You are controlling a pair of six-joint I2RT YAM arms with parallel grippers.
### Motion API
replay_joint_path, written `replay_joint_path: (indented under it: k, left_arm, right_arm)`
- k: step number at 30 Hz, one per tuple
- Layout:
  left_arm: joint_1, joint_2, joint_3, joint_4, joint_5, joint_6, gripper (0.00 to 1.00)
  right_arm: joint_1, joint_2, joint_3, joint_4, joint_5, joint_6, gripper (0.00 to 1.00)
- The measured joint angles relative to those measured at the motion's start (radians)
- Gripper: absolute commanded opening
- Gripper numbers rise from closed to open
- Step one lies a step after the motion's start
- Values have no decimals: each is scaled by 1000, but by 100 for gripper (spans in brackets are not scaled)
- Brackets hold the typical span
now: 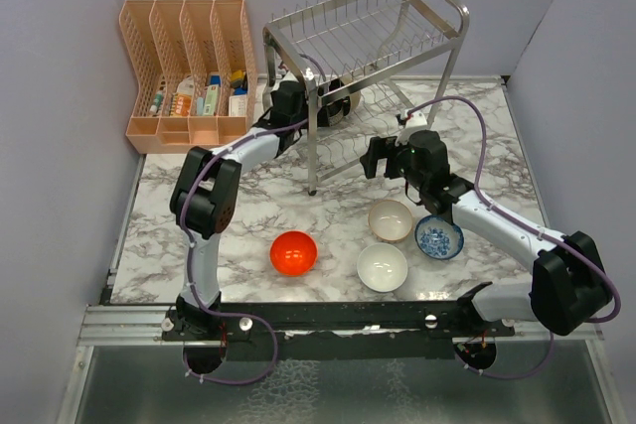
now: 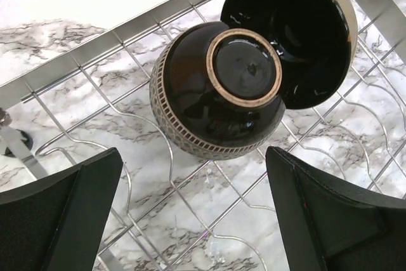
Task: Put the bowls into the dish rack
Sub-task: Adjust the bowl in the dish rack.
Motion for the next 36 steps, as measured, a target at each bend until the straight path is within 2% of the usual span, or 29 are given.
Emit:
replay_joint_path:
  k: [12, 18, 29, 36]
  left_arm:
    - [12, -111, -179, 24, 74, -13, 99]
    - [19, -213, -270, -7, 117, -34, 99]
    - [52, -323, -317, -116, 126, -82, 99]
    - [77, -473, -457, -144, 126, -128, 99]
  right_arm:
    - [0, 0, 0, -19, 2, -17, 98]
    - [0, 0, 2, -42, 4, -23, 98]
    - [0, 0, 28, -85, 0, -23, 97]
    - [0, 10, 55, -81, -14, -25, 95]
